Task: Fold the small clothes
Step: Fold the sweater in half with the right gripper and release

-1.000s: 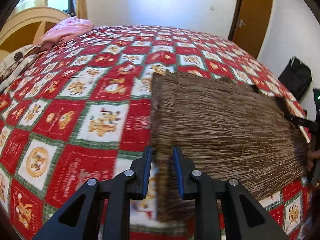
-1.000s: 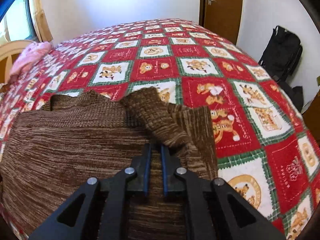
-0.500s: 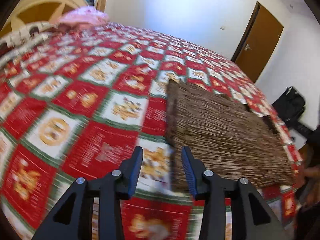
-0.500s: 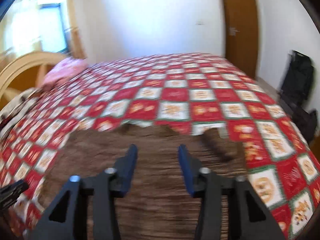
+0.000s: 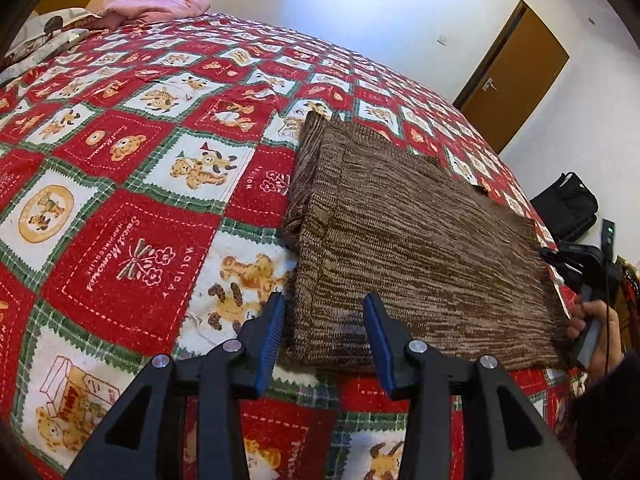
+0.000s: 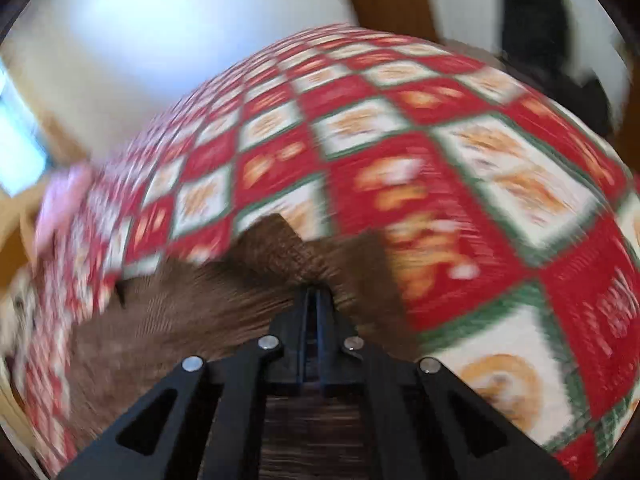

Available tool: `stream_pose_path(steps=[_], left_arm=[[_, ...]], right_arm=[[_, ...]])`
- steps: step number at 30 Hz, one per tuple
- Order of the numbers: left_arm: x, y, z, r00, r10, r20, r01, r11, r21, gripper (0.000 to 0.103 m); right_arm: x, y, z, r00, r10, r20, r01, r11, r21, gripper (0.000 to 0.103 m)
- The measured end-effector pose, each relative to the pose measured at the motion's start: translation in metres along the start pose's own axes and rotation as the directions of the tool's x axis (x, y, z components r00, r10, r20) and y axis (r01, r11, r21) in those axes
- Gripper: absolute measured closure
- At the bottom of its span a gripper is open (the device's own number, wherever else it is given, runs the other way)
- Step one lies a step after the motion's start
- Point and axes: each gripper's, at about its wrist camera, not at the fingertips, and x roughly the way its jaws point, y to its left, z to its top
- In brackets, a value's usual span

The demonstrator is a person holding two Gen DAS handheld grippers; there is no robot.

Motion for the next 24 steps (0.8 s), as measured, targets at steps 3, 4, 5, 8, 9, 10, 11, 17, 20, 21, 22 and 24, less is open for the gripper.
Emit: stream_pose_path(steps=[3, 4, 5, 8, 9, 10, 11, 17, 20, 21, 22, 24], left_arm=[[0.003, -0.003, 0.000, 1.000, -0.011, 0.011, 0.011, 1.000, -0.007, 0.049], [0.003, -0.004, 0.000, 1.000, -0.009, 0.016, 0.010, 1.000, -0.008, 0.047], [0.002, -0.005, -0.001, 1.000, -0.010, 0.021, 0.010, 1.000, -0.012, 0.047], [-0.002, -0.001, -0.002, 0.999, -0.015, 0.034, 0.017, 0.998, -0.054, 0.047], [-0.005, 0.001, -0.002, 0.999, -0.008, 0.047, 0.011, 0.997, -0.071, 0.047], [-0.008, 0.003, -0.003, 0.998, 0.010, 0.066, -0.004, 0.996, -0.089, 0.047], [-0.012, 0.006, -0.004, 0.995, 0.042, 0.094, -0.032, 0.994, -0.108, 0.047], [-0.007, 0.010, -0.004, 0.994, 0.081, 0.074, -0.072, 0.991, -0.116, 0.047], [-0.004, 0.003, -0.002, 0.991, 0.116, 0.068, -0.111, 0.991, -0.079, 0.047], [-0.003, 0.000, -0.001, 0.989, 0.132, 0.062, -0.128, 0.990, -0.058, 0.047], [-0.001, -0.002, -0.001, 0.988, 0.143, 0.058, -0.141, 0.989, -0.045, 0.047], [0.001, -0.004, -0.001, 0.986, 0.160, 0.052, -0.158, 0.987, -0.036, 0.046]], right_arm=[[-0.019, 0.028, -0.006, 0.999, -0.010, 0.039, 0.015, 0.994, -0.107, 0.086], [-0.025, 0.042, -0.009, 0.999, -0.008, 0.054, 0.015, 0.990, -0.143, 0.086], [-0.031, 0.059, -0.011, 0.997, 0.010, 0.070, 0.003, 0.983, -0.186, 0.083], [-0.038, 0.115, -0.022, 0.992, 0.112, 0.058, -0.087, 0.942, -0.324, 0.067], [-0.038, 0.131, -0.028, 0.989, 0.147, 0.030, -0.125, 0.920, -0.371, 0.063], [-0.038, 0.150, -0.036, 0.983, 0.183, -0.003, -0.168, 0.894, -0.415, 0.059], [-0.036, 0.170, -0.045, 0.976, 0.213, -0.033, -0.205, 0.868, -0.452, 0.051], [-0.026, 0.226, -0.085, 0.960, 0.259, -0.111, -0.277, 0.792, -0.545, 0.043], [-0.017, 0.233, -0.094, 0.963, 0.244, -0.113, -0.266, 0.801, -0.536, 0.043], [-0.015, 0.235, -0.098, 0.972, 0.218, -0.091, -0.232, 0.810, -0.538, 0.043], [-0.015, 0.236, -0.100, 0.978, 0.195, -0.075, -0.204, 0.815, -0.542, 0.043], [-0.011, 0.238, -0.104, 0.979, 0.184, -0.088, -0.202, 0.814, -0.544, 0.051]])
